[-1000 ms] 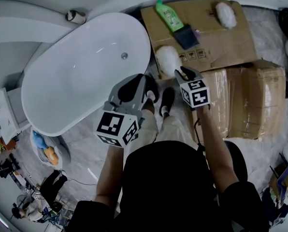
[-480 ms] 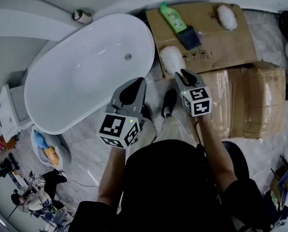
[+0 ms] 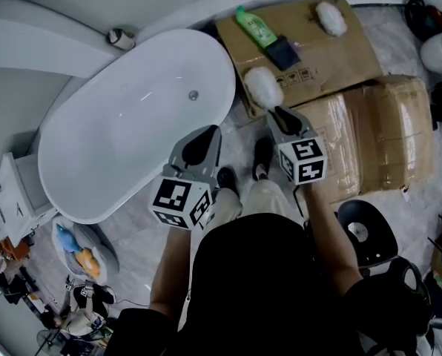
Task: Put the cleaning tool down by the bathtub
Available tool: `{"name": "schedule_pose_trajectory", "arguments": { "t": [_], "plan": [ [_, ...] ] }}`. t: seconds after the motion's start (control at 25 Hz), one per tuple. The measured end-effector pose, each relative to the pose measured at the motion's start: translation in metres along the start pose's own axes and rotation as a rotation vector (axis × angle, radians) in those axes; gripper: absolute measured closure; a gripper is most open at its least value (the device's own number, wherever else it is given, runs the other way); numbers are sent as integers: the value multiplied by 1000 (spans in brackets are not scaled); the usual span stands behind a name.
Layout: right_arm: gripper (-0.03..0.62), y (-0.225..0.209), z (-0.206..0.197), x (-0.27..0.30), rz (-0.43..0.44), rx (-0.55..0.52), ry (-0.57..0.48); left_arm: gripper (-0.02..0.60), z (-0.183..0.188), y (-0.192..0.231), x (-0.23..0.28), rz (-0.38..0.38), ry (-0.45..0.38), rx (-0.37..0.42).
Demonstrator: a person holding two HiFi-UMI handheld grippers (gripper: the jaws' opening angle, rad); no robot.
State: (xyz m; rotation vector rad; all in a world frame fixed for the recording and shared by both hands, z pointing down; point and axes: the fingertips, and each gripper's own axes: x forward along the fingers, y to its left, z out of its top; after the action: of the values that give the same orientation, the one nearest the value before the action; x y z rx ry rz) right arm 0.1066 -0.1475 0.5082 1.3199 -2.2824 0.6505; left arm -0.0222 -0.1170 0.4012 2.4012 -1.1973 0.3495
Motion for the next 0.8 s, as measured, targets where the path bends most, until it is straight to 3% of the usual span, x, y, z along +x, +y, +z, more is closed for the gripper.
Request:
{"name": "schedule_pose_trajectory", "arguments": {
  "t": [0.28,0.8],
  "plan": [
    [520,42,13,-41,-69,12,-78,581,3,4,-38,-67,-22,44],
    [555,101,30,-129,-176,30,-234,581,6,-33,-90,-212,-65,114]
  ]
}}
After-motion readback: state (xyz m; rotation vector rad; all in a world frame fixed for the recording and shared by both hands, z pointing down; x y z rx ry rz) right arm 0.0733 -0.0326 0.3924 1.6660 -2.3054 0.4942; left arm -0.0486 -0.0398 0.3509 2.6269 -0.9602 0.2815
